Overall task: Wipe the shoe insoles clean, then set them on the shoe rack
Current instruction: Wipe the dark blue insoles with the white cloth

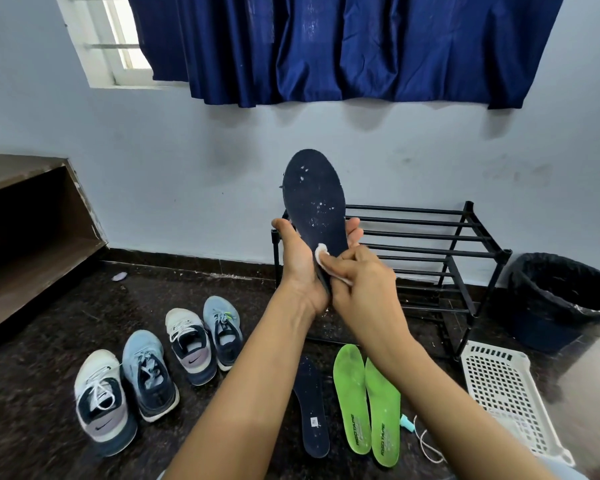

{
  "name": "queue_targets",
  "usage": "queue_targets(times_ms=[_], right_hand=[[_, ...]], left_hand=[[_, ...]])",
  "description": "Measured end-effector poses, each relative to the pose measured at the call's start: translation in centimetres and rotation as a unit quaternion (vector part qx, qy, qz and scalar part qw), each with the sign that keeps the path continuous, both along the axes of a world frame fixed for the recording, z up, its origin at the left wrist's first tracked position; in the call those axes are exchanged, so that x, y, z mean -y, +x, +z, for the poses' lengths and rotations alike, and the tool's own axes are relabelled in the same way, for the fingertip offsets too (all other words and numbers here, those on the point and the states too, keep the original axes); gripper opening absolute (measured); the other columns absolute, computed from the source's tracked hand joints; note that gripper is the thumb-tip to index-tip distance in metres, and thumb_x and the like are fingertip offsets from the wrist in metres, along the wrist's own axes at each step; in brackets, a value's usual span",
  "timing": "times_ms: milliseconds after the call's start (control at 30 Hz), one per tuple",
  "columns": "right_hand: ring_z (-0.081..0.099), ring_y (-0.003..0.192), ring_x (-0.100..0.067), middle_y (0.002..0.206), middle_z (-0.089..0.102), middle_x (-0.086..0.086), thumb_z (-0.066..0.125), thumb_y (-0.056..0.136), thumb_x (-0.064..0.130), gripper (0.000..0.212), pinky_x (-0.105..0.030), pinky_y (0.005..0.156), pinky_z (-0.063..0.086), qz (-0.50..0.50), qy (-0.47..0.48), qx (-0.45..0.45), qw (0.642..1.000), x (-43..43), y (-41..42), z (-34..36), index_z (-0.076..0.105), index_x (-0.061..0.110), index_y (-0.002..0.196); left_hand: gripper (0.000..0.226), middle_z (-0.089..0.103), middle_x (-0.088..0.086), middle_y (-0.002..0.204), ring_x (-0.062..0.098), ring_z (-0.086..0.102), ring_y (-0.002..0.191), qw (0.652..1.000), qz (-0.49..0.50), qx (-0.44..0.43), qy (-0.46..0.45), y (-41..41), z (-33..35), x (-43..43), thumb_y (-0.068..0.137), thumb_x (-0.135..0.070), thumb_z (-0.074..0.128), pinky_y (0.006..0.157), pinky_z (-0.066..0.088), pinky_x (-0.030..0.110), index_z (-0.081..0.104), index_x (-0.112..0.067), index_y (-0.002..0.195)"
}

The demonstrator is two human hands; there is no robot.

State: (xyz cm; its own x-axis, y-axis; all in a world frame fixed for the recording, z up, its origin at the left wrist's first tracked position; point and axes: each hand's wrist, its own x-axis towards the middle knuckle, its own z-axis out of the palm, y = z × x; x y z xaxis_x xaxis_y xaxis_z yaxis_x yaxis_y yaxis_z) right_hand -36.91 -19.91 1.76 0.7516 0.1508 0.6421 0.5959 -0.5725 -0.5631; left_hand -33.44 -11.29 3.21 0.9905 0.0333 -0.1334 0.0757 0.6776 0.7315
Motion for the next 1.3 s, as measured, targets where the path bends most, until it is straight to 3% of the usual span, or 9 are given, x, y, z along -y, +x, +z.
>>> queue_targets(times_ms=[167,267,333,533,733,867,933,1100,1300], right_hand=[[0.057,0.082,-0.026,0.094,0.055,-0.009,0.054,0.09,0.004,0.027,-0.012,0.065,0.031,-0.035,-0.041,-0.028,0.998,0.4,0.8,0.3,0.071,0.014,0.107],[0.056,0.078,-0.015,0.087,0.059,-0.006,0.057,0.089,0.004,0.025,0.001,0.064,0.032,0.031,-0.004,-0.07,0.997,0.6,-0.5,-0.2,0.073,0.016,0.104],[0.052,0.075,-0.007,0.079,0.055,-0.001,0.058,0.09,0.006,0.022,0.003,0.068,0.032,0.036,0.016,-0.041,0.998,0.4,-0.7,-0.2,0.074,0.014,0.103],[0.052,0.073,-0.021,0.081,0.049,-0.003,0.051,0.091,0.015,0.026,-0.03,0.066,0.045,0.022,-0.018,0.02,0.999,0.2,2.0,0.9,0.072,0.016,0.107],[0.052,0.07,-0.01,0.077,0.049,0.001,0.048,0.089,0.025,0.031,-0.019,0.067,0.04,0.066,-0.029,0.006,0.997,0.4,0.3,-0.3,0.074,0.012,0.101],[0.053,0.072,-0.023,0.081,0.049,-0.005,0.049,0.089,0.017,0.029,-0.039,0.065,0.049,0.046,-0.024,0.046,0.998,0.1,1.8,1.1,0.072,0.012,0.107],[0.052,0.073,-0.022,0.082,0.049,-0.004,0.048,0.088,0.016,0.032,-0.038,0.065,0.049,0.045,-0.018,0.048,0.998,0.1,1.9,0.9,0.071,0.015,0.11],[0.051,0.069,-0.021,0.08,0.05,-0.005,0.05,0.09,0.019,0.028,-0.037,0.067,0.048,0.069,-0.014,0.052,0.996,0.0,0.6,-0.2,0.072,0.011,0.106],[0.049,0.073,-0.022,0.081,0.047,-0.006,0.05,0.09,0.015,0.029,-0.038,0.062,0.046,0.048,-0.008,0.082,0.995,-0.4,2.2,1.1,0.071,0.012,0.11]], left_hand=[[0.1,0.072,0.009,0.099,0.019,0.07,0.092,0.999,-0.02,-0.003,0.031,-0.1,-0.2,0.7,0.087,-0.077,0.001,0.077,0.058,0.028,0.056,-0.008,0.133],[0.101,0.073,0.011,0.098,0.02,0.071,0.093,1.0,0.002,0.011,0.016,0.4,-0.3,0.0,0.086,-0.08,0.004,0.087,0.054,0.032,0.057,-0.006,0.131],[0.101,0.073,0.011,0.101,0.02,0.07,0.097,1.0,0.01,0.015,0.018,0.4,-0.4,-0.3,0.085,-0.08,0.005,0.091,0.053,0.032,0.058,-0.006,0.13],[0.096,0.065,0.011,0.127,0.023,0.063,0.116,0.999,0.004,0.003,0.04,0.2,-1.1,0.5,0.087,-0.079,0.009,0.104,0.046,0.035,0.056,-0.01,0.135],[0.085,0.072,0.009,0.11,0.018,0.07,0.1,1.0,0.002,0.002,0.024,0.5,-1.3,-0.4,0.095,-0.069,0.009,0.086,0.055,0.031,0.065,-0.009,0.118],[0.078,0.063,0.012,0.128,0.023,0.064,0.114,0.999,-0.009,0.009,0.047,0.2,-1.2,0.1,0.097,-0.066,0.023,0.098,0.051,0.033,0.057,-0.006,0.133],[0.075,0.063,0.012,0.129,0.024,0.064,0.114,0.998,-0.017,0.009,0.055,0.0,-1.2,0.3,0.097,-0.064,0.027,0.1,0.049,0.034,0.059,-0.006,0.132],[0.063,0.071,0.01,0.114,0.019,0.07,0.102,0.999,-0.033,0.018,0.035,0.1,-1.2,-0.6,0.097,-0.057,0.034,0.087,0.055,0.03,0.071,-0.007,0.106],[0.063,0.069,0.013,0.118,0.025,0.064,0.112,0.997,-0.048,0.024,0.059,0.2,-1.1,0.1,0.098,-0.048,0.025,0.1,0.048,0.033,0.066,-0.005,0.119]])
